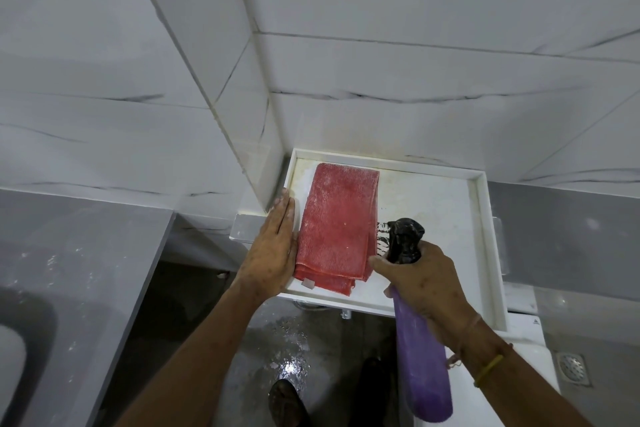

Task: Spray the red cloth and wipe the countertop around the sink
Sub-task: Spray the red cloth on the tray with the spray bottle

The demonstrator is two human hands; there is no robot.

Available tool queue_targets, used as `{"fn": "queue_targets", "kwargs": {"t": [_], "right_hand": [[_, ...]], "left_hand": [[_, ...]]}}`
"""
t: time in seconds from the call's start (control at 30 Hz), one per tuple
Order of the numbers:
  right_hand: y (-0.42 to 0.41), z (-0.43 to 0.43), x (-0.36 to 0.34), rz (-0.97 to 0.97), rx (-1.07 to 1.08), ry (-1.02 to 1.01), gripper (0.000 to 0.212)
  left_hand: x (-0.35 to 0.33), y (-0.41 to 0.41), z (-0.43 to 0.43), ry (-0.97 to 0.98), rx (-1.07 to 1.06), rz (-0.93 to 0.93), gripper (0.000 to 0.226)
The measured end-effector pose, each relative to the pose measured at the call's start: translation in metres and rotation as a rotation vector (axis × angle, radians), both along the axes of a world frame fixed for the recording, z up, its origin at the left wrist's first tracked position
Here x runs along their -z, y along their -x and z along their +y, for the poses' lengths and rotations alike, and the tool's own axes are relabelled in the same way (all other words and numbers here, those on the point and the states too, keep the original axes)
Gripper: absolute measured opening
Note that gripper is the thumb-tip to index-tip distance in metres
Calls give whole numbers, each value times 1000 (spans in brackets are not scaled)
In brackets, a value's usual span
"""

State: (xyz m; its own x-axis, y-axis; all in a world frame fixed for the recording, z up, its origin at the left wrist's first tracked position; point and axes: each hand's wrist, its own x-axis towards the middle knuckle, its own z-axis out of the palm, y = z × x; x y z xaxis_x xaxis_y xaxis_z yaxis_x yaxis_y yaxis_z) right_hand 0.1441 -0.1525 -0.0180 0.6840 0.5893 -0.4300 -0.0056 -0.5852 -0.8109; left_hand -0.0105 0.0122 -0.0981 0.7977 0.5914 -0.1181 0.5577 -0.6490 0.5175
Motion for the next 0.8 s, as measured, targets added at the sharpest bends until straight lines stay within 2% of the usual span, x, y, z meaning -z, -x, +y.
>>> {"fn": "queue_targets", "kwargs": {"t": [0.13, 0.37, 0.47, 0.63, 0.7, 0.8], "right_hand": [[-4, 0, 1, -2, 72, -28, 23], [-6, 0, -4, -65, 73, -34, 24], [-6, 0, -17, -44, 87, -112, 28], [-18, 3, -48, -353, 24, -346, 53], [-29, 6, -54, -462, 62, -478, 52], [-48, 11, -45, -580, 150, -665, 52]], "left_hand": [[0, 0, 0, -6, 1, 16, 66], [-1, 0, 0, -18, 3, 30, 64], [-3, 0, -1, -138, -18, 84, 62], [-23, -14, -4, -245, -119, -3, 56], [-29, -26, -4, -256, -173, -7, 46], [-37, -48, -6, -152, -289, 97, 43]]}}
